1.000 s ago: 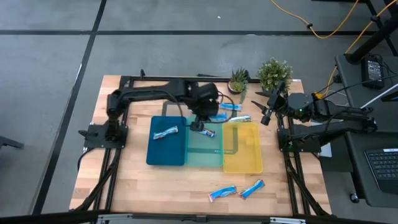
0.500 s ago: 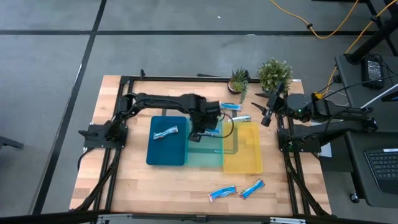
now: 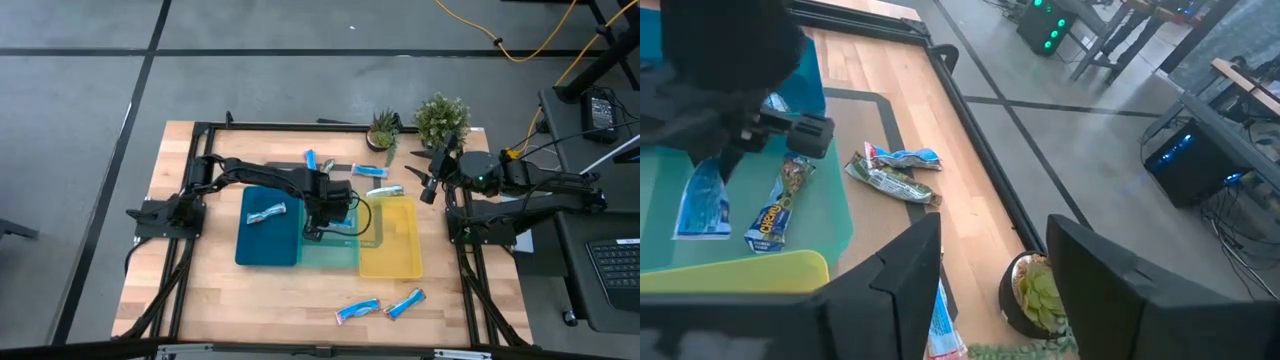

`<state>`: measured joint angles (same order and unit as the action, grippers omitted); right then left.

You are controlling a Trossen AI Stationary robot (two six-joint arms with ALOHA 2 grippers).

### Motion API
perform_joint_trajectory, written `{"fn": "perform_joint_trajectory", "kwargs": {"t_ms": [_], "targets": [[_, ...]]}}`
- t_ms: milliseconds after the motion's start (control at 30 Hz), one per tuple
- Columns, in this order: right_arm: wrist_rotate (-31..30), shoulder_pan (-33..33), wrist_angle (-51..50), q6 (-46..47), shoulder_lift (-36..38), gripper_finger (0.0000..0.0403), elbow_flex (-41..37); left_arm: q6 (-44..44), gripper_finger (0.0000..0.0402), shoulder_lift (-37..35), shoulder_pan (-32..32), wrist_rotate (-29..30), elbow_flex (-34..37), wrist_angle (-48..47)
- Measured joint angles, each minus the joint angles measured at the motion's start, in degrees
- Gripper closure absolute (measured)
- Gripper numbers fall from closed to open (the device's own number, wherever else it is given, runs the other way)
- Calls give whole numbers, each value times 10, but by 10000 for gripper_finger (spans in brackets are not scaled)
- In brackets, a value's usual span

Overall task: Pick and place Granola Bars by type
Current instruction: Put the blue granola bar into the green bin

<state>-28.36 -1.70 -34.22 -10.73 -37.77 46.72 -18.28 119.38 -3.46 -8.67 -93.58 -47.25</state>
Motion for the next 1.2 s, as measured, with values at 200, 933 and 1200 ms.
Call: {"fn": "perform_joint_trajectory", "kwargs": {"t_ms": [200, 933, 1200], "targets": [[0, 0, 0, 18, 0, 217, 0, -12, 365, -1, 0, 5, -1, 1], [0, 0, -17, 19, 0, 217, 0, 5, 367, 58, 4, 2, -1, 9], [0, 0, -17, 17, 0, 217, 0, 27, 327, 57, 3, 3, -1, 6]]}}
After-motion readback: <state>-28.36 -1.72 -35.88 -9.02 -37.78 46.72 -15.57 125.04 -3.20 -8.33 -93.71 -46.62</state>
